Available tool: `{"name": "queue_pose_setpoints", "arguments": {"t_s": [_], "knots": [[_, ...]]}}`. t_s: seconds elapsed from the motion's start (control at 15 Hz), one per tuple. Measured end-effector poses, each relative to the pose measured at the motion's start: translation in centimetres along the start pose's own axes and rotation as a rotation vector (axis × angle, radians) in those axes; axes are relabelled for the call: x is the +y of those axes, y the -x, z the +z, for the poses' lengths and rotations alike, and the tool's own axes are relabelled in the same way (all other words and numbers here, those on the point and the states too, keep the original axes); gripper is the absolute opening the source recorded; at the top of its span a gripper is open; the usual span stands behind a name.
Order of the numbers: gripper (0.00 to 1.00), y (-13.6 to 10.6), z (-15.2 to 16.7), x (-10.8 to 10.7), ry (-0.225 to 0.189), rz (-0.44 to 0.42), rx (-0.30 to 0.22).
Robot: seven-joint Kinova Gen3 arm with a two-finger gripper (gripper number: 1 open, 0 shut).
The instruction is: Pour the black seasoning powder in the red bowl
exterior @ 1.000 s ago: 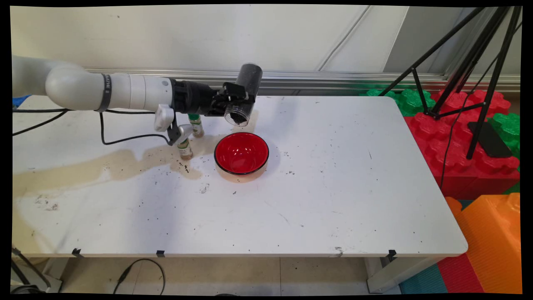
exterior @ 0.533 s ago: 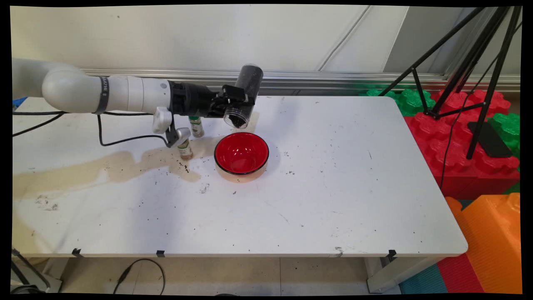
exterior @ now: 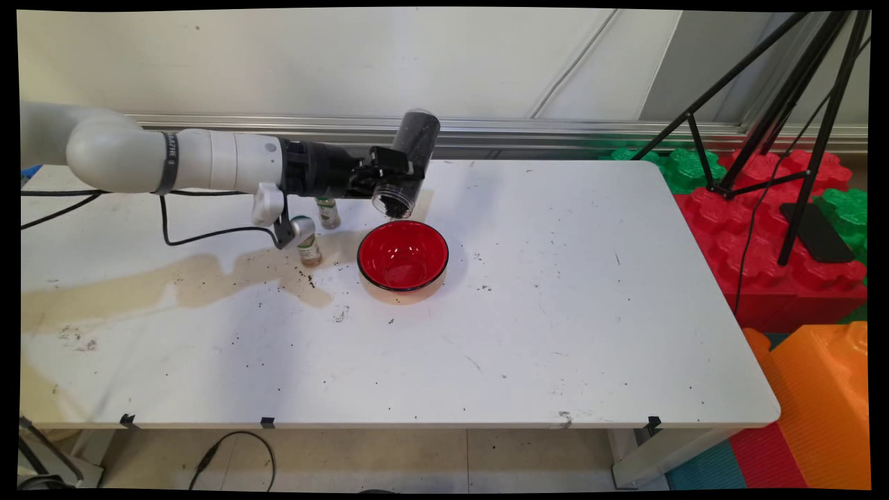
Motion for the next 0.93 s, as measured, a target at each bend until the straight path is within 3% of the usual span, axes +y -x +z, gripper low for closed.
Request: {"name": "queue_pose_setpoints", "arguments": {"t_s": [0.93], "knots": [[0.0,-0.3,-0.21,-0.01,-0.01,0.045,-0.008]]}}
